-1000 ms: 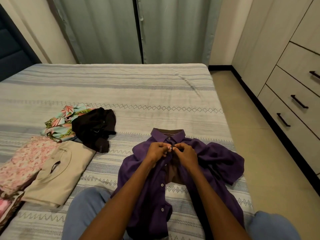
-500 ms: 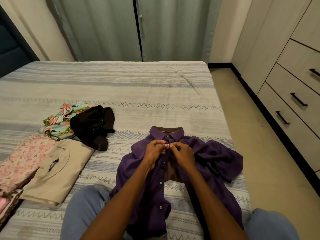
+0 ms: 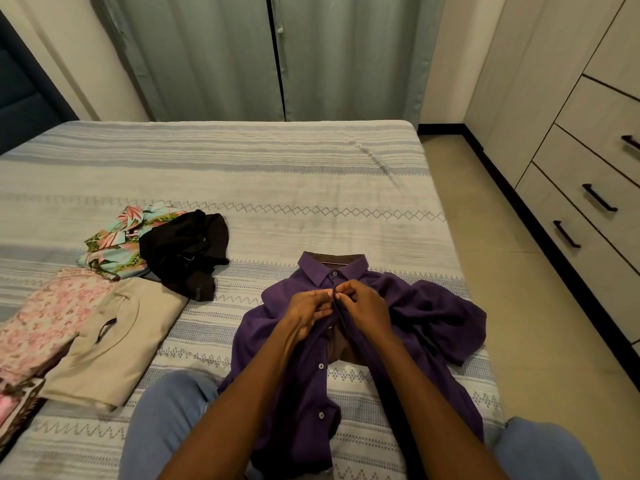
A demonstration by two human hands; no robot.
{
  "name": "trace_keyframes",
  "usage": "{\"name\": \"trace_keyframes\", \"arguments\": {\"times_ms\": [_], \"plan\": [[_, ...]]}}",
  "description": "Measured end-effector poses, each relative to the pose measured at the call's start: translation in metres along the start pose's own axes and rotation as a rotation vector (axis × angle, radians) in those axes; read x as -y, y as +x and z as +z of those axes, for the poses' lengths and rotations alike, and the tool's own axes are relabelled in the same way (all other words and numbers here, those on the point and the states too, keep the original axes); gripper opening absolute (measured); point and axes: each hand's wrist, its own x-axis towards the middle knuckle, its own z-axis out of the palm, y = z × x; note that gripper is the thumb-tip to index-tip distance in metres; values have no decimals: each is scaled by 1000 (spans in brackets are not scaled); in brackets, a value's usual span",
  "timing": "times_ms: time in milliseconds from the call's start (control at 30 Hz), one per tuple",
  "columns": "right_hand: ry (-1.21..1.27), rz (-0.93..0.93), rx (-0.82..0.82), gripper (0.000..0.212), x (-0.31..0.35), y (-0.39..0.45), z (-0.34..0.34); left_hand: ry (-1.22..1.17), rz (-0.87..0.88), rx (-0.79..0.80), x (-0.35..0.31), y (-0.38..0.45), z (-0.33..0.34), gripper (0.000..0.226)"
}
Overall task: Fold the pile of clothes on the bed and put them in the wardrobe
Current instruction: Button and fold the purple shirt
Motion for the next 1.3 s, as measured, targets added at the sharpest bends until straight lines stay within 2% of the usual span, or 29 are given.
{"name": "trace_keyframes", "arguments": {"times_ms": [200,400,733,900,1167,1300], "plan": [[94,-18,-7,9,-3,2,5,-21,28,6,-3,-2,-1,23],[195,-47,14,9,-8,6,6,-27,18,26,-7,-1,-3,9],[323,-47,50,11,-12,12,6,-68,-34,146,-11,1,-11,18],[240,-87,61,10,-10,13,0,-103,-24,146,-12,1,-13,14],[-63,-237,33,16,-2,13,-14,-61,45,134,-14,4,-17,15],[-93,-231,24,28,-1,10,-11,0,116,110,-17,4,-15,18]]}}
